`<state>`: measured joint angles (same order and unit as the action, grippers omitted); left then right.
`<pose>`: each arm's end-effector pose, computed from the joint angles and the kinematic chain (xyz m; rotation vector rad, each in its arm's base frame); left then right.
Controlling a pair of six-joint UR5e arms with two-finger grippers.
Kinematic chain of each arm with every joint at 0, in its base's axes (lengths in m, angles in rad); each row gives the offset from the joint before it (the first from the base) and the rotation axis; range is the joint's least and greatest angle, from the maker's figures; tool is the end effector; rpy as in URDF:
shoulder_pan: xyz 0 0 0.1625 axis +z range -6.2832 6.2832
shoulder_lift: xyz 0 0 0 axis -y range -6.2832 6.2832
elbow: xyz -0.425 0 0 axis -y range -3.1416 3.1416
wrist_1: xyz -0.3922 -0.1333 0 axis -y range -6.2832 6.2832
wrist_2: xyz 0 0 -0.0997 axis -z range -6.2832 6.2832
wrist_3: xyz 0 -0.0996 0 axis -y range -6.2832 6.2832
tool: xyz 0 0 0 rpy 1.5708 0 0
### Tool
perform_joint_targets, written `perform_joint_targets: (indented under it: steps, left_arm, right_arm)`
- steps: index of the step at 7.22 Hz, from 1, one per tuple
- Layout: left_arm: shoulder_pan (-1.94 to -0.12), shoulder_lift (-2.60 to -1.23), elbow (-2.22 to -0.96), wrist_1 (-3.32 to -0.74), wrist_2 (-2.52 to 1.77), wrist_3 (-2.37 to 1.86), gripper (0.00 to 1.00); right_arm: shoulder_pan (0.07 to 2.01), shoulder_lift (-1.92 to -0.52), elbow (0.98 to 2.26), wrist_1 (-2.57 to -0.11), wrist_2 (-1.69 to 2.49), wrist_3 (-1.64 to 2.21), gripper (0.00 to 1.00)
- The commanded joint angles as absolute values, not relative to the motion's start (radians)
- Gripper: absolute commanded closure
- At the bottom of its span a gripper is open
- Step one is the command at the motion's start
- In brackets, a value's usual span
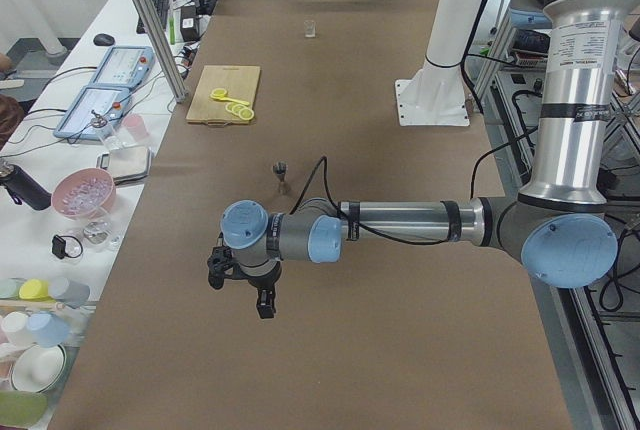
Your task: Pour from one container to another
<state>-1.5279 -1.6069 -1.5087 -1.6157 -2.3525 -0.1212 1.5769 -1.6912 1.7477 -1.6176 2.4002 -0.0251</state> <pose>-0.0413 -0.5107 0.6662 -0.0462 0.7807 -0.0669 0.0625 -0.4405 0.6286 0.0221 -0.8292 -0.0219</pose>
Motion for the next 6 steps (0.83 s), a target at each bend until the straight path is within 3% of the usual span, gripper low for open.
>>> perform_joint_targets:
  steps: [1,3,6]
  left_arm:
    - [-1.528,-1.611,-1.513,-1.612,-2.358,-0.123,0.01]
    - [-1.528,-1.614,-1.514,-1.611,-2.358,-0.123,0.01]
    - [-1.528,-1.620,-1.514,-1.608,-2.359,-0.132,0.01]
  right_arm:
    - [1.575,-1.687,1.749,-1.600,2.424,-0.029,0.00]
    - [1.556,-1.689,1.741,-1.464,2.427,-0.034,0.00]
    - [1.502,-1.689,1.787,-1.457,2.477,-0.034,0.00]
